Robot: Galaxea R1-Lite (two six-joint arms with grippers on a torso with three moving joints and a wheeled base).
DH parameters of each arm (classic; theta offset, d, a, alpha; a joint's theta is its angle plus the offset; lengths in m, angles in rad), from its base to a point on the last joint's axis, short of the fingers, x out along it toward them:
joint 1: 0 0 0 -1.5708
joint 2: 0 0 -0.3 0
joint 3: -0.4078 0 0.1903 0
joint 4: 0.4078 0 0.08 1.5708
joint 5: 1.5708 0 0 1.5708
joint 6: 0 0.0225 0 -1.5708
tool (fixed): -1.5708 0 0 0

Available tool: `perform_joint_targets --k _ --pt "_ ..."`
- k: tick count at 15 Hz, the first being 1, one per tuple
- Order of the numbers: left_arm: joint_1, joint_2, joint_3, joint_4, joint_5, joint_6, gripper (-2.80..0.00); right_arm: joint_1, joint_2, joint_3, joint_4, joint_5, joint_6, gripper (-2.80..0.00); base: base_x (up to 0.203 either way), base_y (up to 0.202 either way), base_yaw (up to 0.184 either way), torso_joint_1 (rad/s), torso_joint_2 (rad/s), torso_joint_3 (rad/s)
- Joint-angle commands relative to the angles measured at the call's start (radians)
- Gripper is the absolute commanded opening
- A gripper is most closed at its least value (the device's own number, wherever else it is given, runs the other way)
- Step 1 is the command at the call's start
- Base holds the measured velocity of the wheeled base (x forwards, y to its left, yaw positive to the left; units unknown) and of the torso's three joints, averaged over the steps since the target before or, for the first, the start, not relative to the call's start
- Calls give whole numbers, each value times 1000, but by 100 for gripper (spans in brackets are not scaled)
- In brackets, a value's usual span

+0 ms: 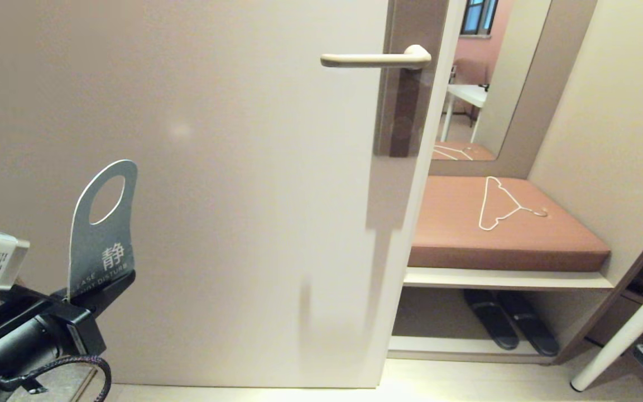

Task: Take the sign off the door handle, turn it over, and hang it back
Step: Hang the sign back with the other side facing out

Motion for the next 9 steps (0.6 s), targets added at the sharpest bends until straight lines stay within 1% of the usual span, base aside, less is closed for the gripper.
perform_joint_targets --k 1,3,4,9 --pt "0 4 -3 -4 11 10 -280 0 -185 -1 116 -8 -1 -280 0 0 0 0 0 0" --pt "0 6 -4 -4 18 48 -280 1 -315 -4 267 -25 -1 -280 0 0 0 0 0 0" --pt "0 6 -8 -5 26 61 -280 1 -349 -4 320 -47 -2 -280 0 0 0 0 0 0" --pt "0 29 -75 -4 79 72 -280 4 -460 -22 491 -156 -10 -280 0 0 0 0 0 0"
